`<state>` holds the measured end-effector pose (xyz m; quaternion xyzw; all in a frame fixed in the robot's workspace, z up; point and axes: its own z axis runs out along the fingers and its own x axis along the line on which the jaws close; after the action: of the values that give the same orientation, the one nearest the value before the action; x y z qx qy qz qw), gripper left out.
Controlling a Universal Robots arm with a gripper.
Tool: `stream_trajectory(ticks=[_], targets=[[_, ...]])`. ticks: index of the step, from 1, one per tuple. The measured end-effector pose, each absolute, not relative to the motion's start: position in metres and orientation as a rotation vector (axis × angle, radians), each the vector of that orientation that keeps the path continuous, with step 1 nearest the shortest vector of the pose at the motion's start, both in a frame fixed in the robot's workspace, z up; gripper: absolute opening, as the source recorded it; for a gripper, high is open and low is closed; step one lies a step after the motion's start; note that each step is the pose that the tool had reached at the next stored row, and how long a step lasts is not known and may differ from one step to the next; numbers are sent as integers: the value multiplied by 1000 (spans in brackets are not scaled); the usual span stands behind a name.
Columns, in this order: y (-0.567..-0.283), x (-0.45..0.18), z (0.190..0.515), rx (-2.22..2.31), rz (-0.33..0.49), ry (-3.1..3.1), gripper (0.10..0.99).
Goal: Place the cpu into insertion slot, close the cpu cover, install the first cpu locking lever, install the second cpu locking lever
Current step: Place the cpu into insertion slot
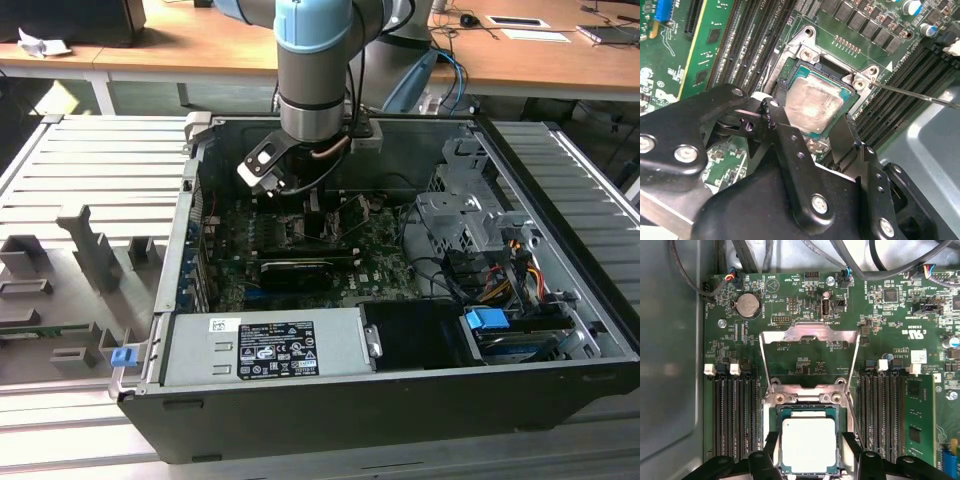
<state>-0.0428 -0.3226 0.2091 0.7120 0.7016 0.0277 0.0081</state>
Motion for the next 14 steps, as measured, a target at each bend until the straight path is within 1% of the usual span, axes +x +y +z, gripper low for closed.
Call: stream_trajectory(ticks=[2, 3, 4, 6, 7, 9, 14], targets=[[-323, -43, 212, 2226, 86, 2193, 604], [-323, -43, 214, 2226, 86, 2193, 588], [-323, -43, 215, 2226, 86, 2192, 459], [-323, -43, 216, 2226, 86, 2192, 337], [-323, -43, 217, 2227, 86, 2192, 220], [-323, -43, 219, 2227, 86, 2192, 106], [-323, -43, 221, 2227, 86, 2191, 106]])
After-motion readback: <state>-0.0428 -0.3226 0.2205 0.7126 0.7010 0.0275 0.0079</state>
